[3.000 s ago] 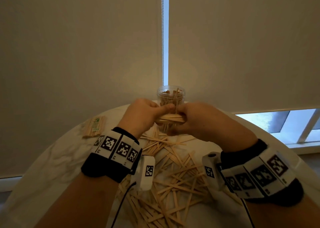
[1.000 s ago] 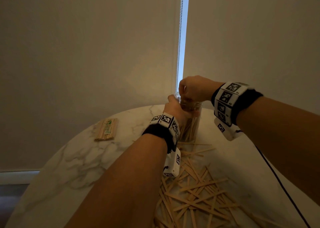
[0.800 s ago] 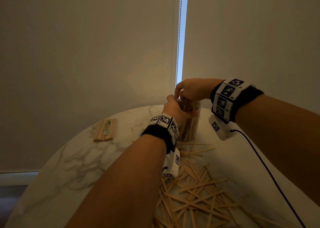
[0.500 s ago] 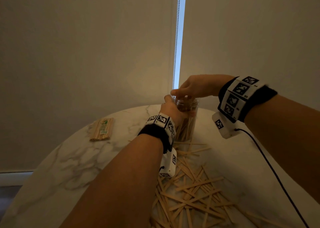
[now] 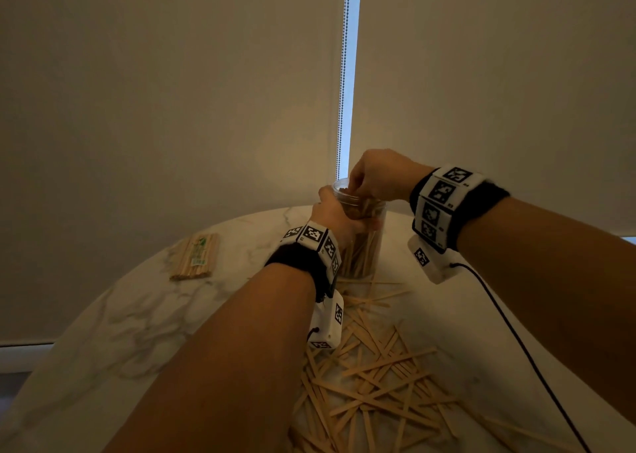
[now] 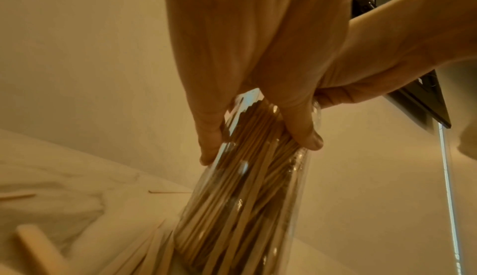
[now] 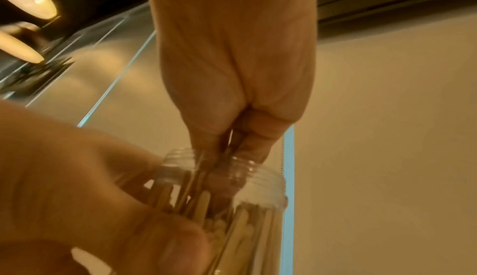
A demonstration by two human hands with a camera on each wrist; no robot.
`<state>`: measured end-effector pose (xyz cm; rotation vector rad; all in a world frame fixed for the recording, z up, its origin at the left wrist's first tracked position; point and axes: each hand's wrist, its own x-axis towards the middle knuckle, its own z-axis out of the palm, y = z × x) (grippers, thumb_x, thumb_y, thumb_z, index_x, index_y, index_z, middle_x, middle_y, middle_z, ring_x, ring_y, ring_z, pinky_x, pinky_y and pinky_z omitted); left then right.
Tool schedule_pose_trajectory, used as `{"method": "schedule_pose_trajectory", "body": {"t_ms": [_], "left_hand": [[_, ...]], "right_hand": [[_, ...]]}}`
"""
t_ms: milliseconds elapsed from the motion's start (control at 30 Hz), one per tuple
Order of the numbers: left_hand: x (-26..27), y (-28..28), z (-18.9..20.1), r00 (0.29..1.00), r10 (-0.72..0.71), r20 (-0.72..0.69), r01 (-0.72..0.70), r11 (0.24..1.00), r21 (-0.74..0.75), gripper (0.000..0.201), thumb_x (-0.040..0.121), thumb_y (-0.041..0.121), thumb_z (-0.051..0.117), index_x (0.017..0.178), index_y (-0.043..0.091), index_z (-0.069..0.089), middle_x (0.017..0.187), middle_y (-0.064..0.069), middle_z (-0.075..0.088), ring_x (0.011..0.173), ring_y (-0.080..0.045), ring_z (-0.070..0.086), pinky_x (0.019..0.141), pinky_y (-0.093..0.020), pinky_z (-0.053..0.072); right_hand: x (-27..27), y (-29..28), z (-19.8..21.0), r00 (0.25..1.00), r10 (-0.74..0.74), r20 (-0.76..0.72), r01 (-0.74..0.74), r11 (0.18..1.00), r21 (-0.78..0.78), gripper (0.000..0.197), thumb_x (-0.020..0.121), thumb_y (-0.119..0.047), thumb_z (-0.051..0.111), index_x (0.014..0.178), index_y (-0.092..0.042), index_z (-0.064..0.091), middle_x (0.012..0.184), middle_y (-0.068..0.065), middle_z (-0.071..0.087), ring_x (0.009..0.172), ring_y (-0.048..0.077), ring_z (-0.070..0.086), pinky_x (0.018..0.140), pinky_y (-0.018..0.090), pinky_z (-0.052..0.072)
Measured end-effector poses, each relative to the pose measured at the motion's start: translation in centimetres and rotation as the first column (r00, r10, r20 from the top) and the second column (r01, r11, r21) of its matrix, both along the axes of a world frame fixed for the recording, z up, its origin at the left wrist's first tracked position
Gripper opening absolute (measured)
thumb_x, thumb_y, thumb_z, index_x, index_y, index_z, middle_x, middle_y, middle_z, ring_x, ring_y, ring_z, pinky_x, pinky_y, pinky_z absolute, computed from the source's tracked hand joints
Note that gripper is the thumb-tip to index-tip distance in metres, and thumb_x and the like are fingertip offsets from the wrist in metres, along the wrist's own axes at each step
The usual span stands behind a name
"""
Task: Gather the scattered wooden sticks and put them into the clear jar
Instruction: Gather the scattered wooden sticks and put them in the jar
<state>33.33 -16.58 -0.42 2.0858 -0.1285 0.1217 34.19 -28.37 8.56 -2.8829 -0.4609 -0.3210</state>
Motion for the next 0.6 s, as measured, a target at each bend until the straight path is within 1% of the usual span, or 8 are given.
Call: {"method": "schedule_pose_trajectory", "body": {"t_ms": [67, 133, 167, 233, 367, 433, 533, 600], "left_hand": [[0.0, 0.0, 0.0, 1.0, -0.001, 0.0, 0.001, 1.0, 0.015, 0.105, 0.067, 0.044, 0.088, 0.145, 0.015, 0.023, 0.131, -0.008, 0.057, 0.117, -0.029, 0.058, 0.096, -0.044, 0.052], [-0.1, 0.1, 0.1, 1.0, -0.005, -0.002, 0.005, 1.0, 0.017, 0.106, 0.067, 0.045, 0.088, 0.145, 0.015, 0.022, 0.13, -0.008, 0.057, 0.116, -0.029, 0.059, 0.098, -0.046, 0.051], [-0.1, 0.1, 0.1, 1.0, -0.006, -0.007, 0.006, 1.0, 0.011, 0.106, 0.067, 0.044, 0.088, 0.144, 0.015, 0.022, 0.13, -0.008, 0.058, 0.116, -0.029, 0.059, 0.098, -0.046, 0.052], [-0.1, 0.1, 0.0, 1.0, -0.007, -0.008, 0.007, 1.0, -0.002, 0.106, 0.066, 0.043, 0.089, 0.144, 0.015, 0.022, 0.128, -0.008, 0.058, 0.115, -0.029, 0.06, 0.097, -0.046, 0.052], [-0.3, -0.1, 0.3, 1.0, 0.014, -0.027, -0.014, 1.0, 0.009, 0.1, 0.07, 0.04, 0.087, 0.143, 0.015, 0.024, 0.127, -0.008, 0.057, 0.115, -0.029, 0.059, 0.096, -0.046, 0.052], [-0.4, -0.1, 0.5, 0.999, 0.016, -0.031, -0.016, 1.0, 0.015, 0.102, 0.07, 0.039, 0.087, 0.145, 0.014, 0.022, 0.129, -0.009, 0.056, 0.117, -0.029, 0.058, 0.097, -0.044, 0.051], [-1.1, 0.1, 1.2, 0.999, 0.007, -0.036, -0.006, 1.0, 0.017, 0.107, 0.07, 0.038, 0.089, 0.147, 0.011, 0.02, 0.13, -0.008, 0.057, 0.113, -0.023, 0.058, 0.092, -0.036, 0.05], [-2.0, 0.4, 1.8, 0.997, -0.007, -0.078, 0.009, 1.0, 0.014, 0.12, 0.071, 0.038, 0.088, 0.154, 0.007, 0.008, 0.138, -0.011, 0.053, 0.114, -0.023, 0.056, 0.092, -0.034, 0.049]], "right_hand": [[0.0, 0.8, 0.3, 1.0, -0.008, -0.022, 0.005, 0.991, -0.133, 0.019, 0.091, -0.012, 0.064, 0.103, -0.017, 0.078, 0.098, -0.003, 0.069, 0.087, 0.013, 0.057, 0.067, 0.021, 0.042], [0.1, 1.0, 0.9, 0.998, -0.028, -0.047, 0.019, 0.985, -0.174, 0.02, 0.092, -0.017, 0.064, 0.108, -0.014, 0.077, 0.106, -0.001, 0.07, 0.096, 0.017, 0.062, 0.078, 0.026, 0.047], [0.2, 0.9, 1.1, 0.999, -0.035, -0.041, 0.028, 0.988, -0.149, 0.019, 0.091, -0.019, 0.066, 0.106, -0.014, 0.078, 0.106, 0.0, 0.072, 0.097, 0.017, 0.064, 0.078, 0.026, 0.05], [0.5, 0.5, 1.1, 0.999, -0.032, -0.013, 0.031, 0.996, -0.079, 0.015, 0.089, -0.017, 0.068, 0.099, -0.015, 0.08, 0.102, 0.0, 0.075, 0.09, 0.014, 0.065, 0.073, 0.024, 0.052], [0.0, 0.7, -0.1, 1.0, -0.003, -0.027, -0.002, 0.986, -0.168, 0.028, 0.099, -0.025, 0.052, 0.112, -0.014, 0.075, 0.111, 0.003, 0.072, 0.101, 0.021, 0.063, 0.082, 0.028, 0.047], [-0.7, 0.5, -0.2, 0.999, 0.016, 0.038, -0.013, 0.997, -0.081, 0.031, 0.1, -0.027, 0.049, 0.111, -0.013, 0.074, 0.111, 0.004, 0.072, 0.101, 0.021, 0.063, 0.081, 0.027, 0.044], [-2.7, -0.2, 0.1, 0.974, 0.007, 0.227, -0.042, 0.988, 0.151, 0.029, 0.099, -0.027, 0.051, 0.099, -0.01, 0.074, 0.096, 0.006, 0.074, 0.091, 0.022, 0.067, 0.082, 0.034, 0.053], [-5.3, -0.6, -0.1, 0.948, -0.019, 0.317, -0.065, 0.966, 0.252, 0.03, 0.096, -0.027, 0.05, 0.084, -0.009, 0.071, 0.08, 0.007, 0.071, 0.077, 0.024, 0.066, 0.072, 0.036, 0.054]]}}
